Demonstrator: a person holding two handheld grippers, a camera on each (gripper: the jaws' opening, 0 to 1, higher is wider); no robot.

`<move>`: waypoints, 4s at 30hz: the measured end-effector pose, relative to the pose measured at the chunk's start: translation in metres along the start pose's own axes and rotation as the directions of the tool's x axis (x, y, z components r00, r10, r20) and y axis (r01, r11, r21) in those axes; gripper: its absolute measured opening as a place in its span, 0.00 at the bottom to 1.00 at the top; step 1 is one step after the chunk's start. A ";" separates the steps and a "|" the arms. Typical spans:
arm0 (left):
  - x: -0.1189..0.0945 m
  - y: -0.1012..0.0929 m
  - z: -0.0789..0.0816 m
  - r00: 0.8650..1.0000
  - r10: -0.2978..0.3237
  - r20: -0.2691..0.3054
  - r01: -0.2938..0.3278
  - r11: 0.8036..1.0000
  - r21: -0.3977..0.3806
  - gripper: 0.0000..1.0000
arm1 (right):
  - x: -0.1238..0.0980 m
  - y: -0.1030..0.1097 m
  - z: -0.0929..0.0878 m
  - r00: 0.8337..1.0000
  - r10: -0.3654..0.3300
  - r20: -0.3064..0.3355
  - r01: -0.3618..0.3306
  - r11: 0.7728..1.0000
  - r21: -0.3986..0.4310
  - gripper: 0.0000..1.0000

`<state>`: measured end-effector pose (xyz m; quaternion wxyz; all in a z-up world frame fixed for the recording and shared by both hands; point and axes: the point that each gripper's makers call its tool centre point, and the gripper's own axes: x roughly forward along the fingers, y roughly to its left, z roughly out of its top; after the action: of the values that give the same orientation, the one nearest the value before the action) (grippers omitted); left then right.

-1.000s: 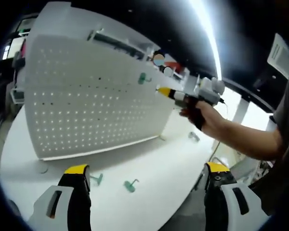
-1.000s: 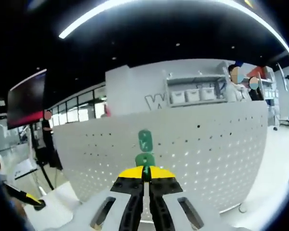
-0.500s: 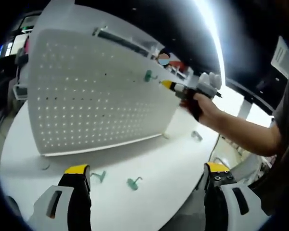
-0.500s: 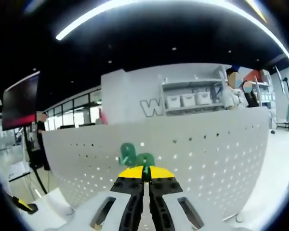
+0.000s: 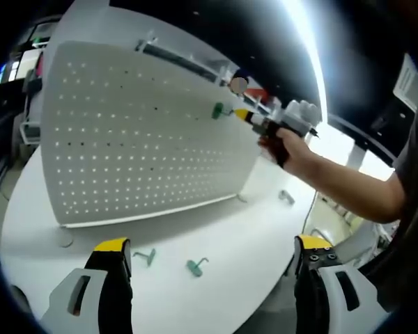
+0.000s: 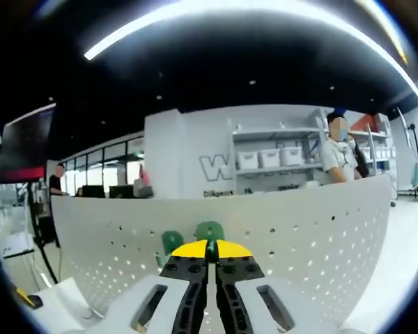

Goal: Insert the hook assembly into the mounting plate slot until the hook locks in place.

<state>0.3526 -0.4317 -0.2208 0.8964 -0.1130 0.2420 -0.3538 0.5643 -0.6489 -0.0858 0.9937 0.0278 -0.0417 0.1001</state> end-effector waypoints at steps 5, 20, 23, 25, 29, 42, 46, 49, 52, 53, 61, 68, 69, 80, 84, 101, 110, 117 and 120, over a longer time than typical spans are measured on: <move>-0.002 0.005 0.004 1.000 0.011 0.012 -0.011 1.000 -0.011 0.98 | 0.003 -0.004 0.001 1.000 -0.007 0.010 0.007 1.000 -0.012 0.00; -0.001 0.011 0.001 1.000 0.023 0.006 -0.023 1.000 -0.021 0.97 | 0.006 -0.013 -0.008 0.999 -0.033 0.023 0.033 0.999 -0.015 0.00; -0.001 0.011 0.002 1.000 0.024 0.006 -0.024 1.000 -0.019 0.97 | 0.006 -0.012 -0.008 0.999 -0.034 0.026 0.034 0.999 -0.016 0.00; 0.000 0.011 0.002 1.000 0.024 0.005 -0.024 1.000 -0.018 0.97 | 0.006 -0.013 -0.010 0.999 -0.037 0.023 0.038 0.999 -0.016 0.00; 0.001 0.010 0.002 1.000 0.019 0.005 -0.019 1.000 -0.016 0.96 | 0.009 -0.014 -0.015 0.999 -0.041 0.016 0.041 0.999 -0.004 0.00; -0.003 0.010 -0.003 1.000 0.021 0.002 -0.021 1.000 -0.019 0.96 | 0.008 -0.011 -0.016 0.998 -0.059 -0.015 0.058 0.997 -0.049 0.01; -0.005 0.009 -0.001 1.000 0.022 0.014 -0.022 1.000 -0.019 0.96 | 0.010 -0.011 -0.017 0.996 -0.069 -0.055 0.065 0.995 -0.069 0.01; -0.007 0.009 -0.001 1.000 0.024 0.016 -0.024 1.000 -0.019 0.96 | 0.008 -0.010 -0.017 0.995 -0.069 -0.068 0.062 0.993 -0.098 0.01; -0.010 0.008 0.000 0.999 0.024 0.021 -0.023 1.000 -0.017 0.96 | 0.008 -0.009 -0.018 0.995 -0.066 -0.079 0.058 0.993 -0.098 0.06; -0.010 0.007 0.000 1.000 0.021 0.021 -0.021 1.000 -0.017 0.96 | 0.006 -0.009 -0.017 0.994 -0.068 -0.081 0.060 0.993 -0.098 0.07; -0.013 0.001 0.000 1.000 0.013 0.018 -0.013 1.000 0.001 0.97 | -0.012 -0.011 0.015 0.997 -0.083 -0.013 0.081 0.993 -0.082 0.09; -0.016 0.003 -0.007 1.000 0.029 0.000 -0.029 0.999 0.013 0.97 | -0.025 -0.009 0.026 0.999 -0.052 -0.013 0.051 0.997 -0.056 0.10; -0.016 0.004 -0.008 1.000 0.031 -0.004 -0.031 0.999 0.012 0.97 | -0.029 -0.010 0.025 0.999 -0.050 -0.018 0.049 0.997 -0.058 0.10; -0.021 0.008 -0.021 0.998 0.052 -0.043 -0.052 0.999 0.004 0.98 | -0.072 -0.002 -0.010 0.992 0.000 -0.123 -0.008 0.998 -0.069 0.15; -0.022 0.009 -0.024 0.997 0.059 -0.054 -0.059 0.998 0.001 0.98 | -0.093 0.012 -0.038 0.980 0.042 -0.196 -0.055 0.997 -0.059 0.16; -0.026 0.007 -0.039 0.994 0.059 -0.096 -0.059 0.998 0.002 0.98 | -0.174 0.080 -0.129 0.888 0.208 -0.409 -0.208 0.977 0.045 0.16; -0.031 0.011 -0.049 0.990 0.075 -0.122 -0.077 0.997 -0.007 0.98 | -0.196 0.096 -0.145 0.860 0.240 -0.449 -0.228 0.970 0.082 0.16; -0.031 0.008 -0.057 0.986 0.071 -0.148 -0.073 0.997 -0.009 0.98 | -0.216 0.109 -0.162 0.829 0.264 -0.493 -0.246 0.964 0.103 0.17; -0.031 0.007 -0.059 0.985 0.069 -0.157 -0.072 0.997 -0.013 0.98 | -0.221 0.112 -0.167 0.819 0.270 -0.506 -0.257 0.961 0.097 0.17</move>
<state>0.3065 -0.4074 -0.2631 0.8855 -0.0847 0.3189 -0.3272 0.3387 -0.5721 -0.2659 0.9446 0.0060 0.2229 0.2408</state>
